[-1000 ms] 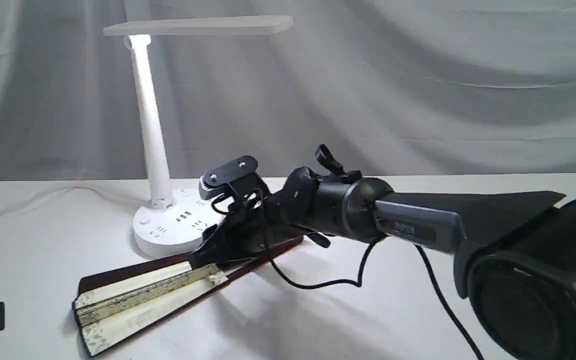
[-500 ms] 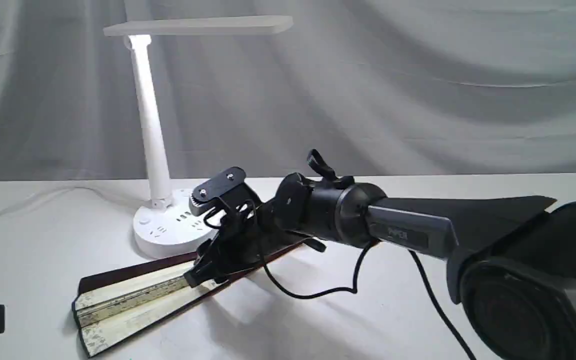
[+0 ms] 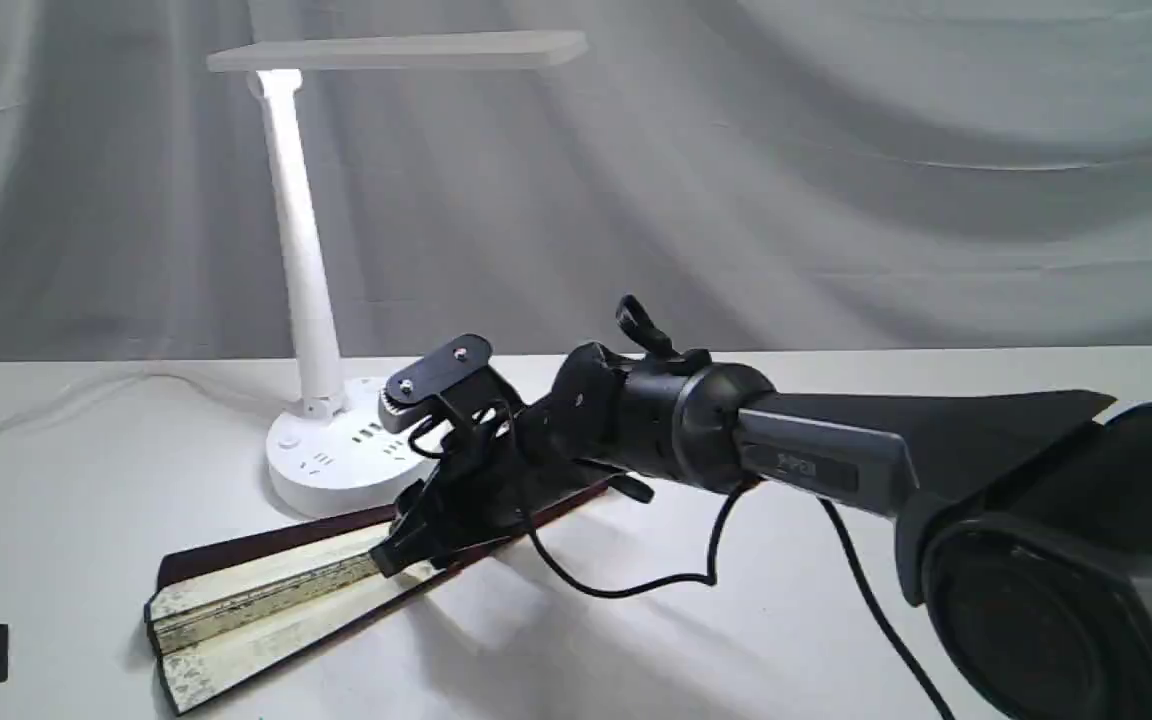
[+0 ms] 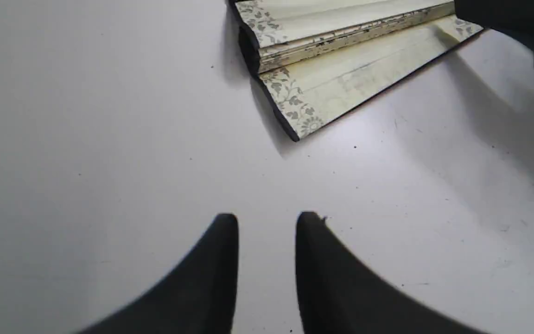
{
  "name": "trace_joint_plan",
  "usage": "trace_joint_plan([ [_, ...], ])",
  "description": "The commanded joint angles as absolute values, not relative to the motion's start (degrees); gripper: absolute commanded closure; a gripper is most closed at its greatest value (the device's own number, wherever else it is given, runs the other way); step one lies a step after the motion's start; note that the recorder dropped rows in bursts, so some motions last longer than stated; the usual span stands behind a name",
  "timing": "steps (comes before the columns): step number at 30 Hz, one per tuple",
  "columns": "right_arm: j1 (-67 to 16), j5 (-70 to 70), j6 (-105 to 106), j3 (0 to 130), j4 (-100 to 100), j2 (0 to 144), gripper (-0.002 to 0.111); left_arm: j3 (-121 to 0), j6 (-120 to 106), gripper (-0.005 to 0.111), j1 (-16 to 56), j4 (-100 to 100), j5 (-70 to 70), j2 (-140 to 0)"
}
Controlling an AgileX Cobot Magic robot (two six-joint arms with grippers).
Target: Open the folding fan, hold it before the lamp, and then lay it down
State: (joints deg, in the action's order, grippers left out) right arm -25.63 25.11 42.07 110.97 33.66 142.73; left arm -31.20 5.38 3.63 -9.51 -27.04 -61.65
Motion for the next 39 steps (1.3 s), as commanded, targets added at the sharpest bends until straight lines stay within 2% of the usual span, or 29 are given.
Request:
trace_joint_plan([
  [1, -25.74, 27.98, 41.27, 110.77, 32.58, 142.96, 0.056, -31.49, 5.33, 0.085, 3.92, -9.95, -26.97, -61.67],
  [8, -25.74, 30.46, 41.16, 110.77, 32.58, 143.24, 0.056, -31.49, 5.33, 0.085, 3.92, -9.95, -26.97, -61.67],
  [27, -25.74, 50.31, 40.32, 110.77, 30.77, 141.86, 0.057, -31.49, 5.33, 0.085, 3.92, -9.95, -26.97, -61.67],
  [39, -25.59, 52.72, 38.38, 110.77, 24.76, 135.19, 0.057, -31.49, 5.33, 0.085, 3.92, -9.95, -26.97, -61.67],
])
